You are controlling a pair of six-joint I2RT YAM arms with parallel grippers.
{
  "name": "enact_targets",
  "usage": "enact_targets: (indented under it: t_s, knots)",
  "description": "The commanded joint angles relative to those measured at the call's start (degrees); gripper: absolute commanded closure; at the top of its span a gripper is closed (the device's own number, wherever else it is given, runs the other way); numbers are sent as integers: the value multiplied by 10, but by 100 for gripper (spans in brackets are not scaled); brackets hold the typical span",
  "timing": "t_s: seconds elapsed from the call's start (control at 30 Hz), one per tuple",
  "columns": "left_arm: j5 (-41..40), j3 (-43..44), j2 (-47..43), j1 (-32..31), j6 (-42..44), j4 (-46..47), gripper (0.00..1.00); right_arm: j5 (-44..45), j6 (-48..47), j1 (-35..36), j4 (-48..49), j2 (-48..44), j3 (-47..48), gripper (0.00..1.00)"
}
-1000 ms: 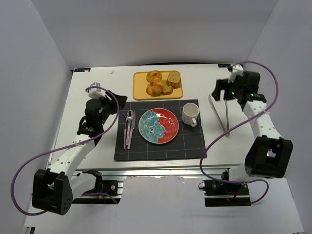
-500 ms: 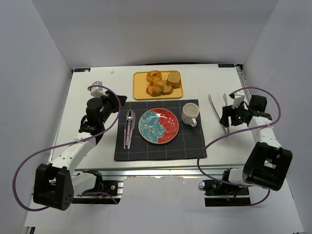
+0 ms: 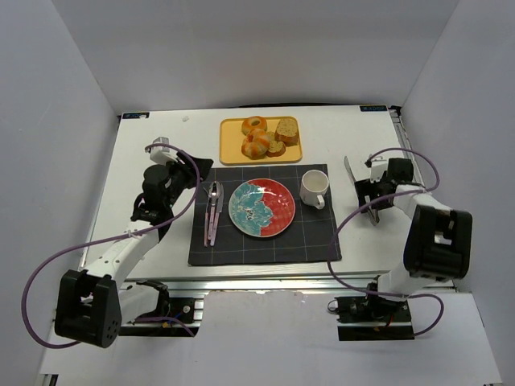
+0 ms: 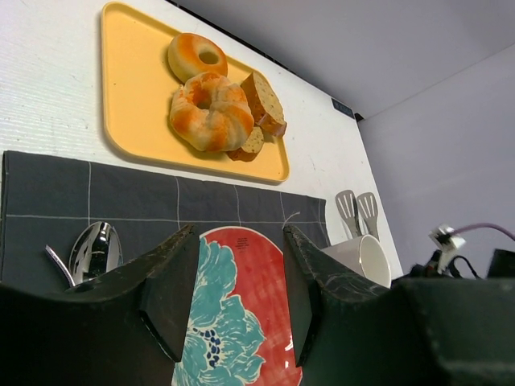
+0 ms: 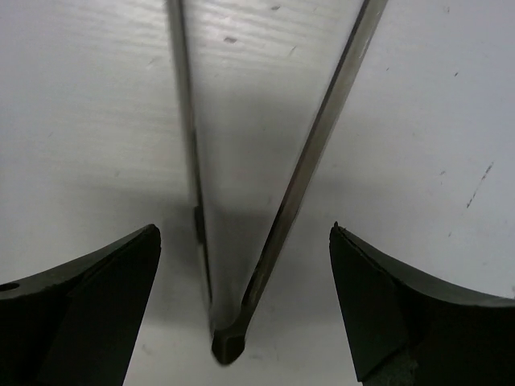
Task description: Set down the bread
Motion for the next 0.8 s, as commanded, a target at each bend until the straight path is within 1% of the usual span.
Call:
enact_targets:
  t_s: [0.0,0.07,0.17,0.37,0.47,0.5,0.57,0.6,0.63,0.7,0.77]
  knots:
    - [5,7,-6,3,5,4,44,40,45,1,34,71,68,11]
    - [2,4,-13,3,6,1,44,40,44,3,35,87,90,11]
    - [-5,1,-19,3,7,-2,44,17,39,4,28,121,112,12]
    - [-12,-1,-24,3,8,-6,44,-38,52,3,-13,165,141,24]
    - [-17,1,-27,3,13,-15,44,-54,56,4,-26,168,137,35]
    - [-17,1,-27,3,14,-15,44,-58,56,4,-30,168,136,46]
    - [-16,1,-26,3,16,-15,44,-68,54,4,-37,169,139,61]
    - [-15,2,-24,3,16,-16,44,-69,53,3,-41,168,145,76]
    - [-15,3,-22,3,16,-15,44,-69,53,4,-44,166,148,83]
    - [-14,4,-21,3,16,-15,44,-72,49,4,-41,148,153,88]
    - [-14,9,-19,3,17,-17,44,-83,45,4,-41,123,170,89]
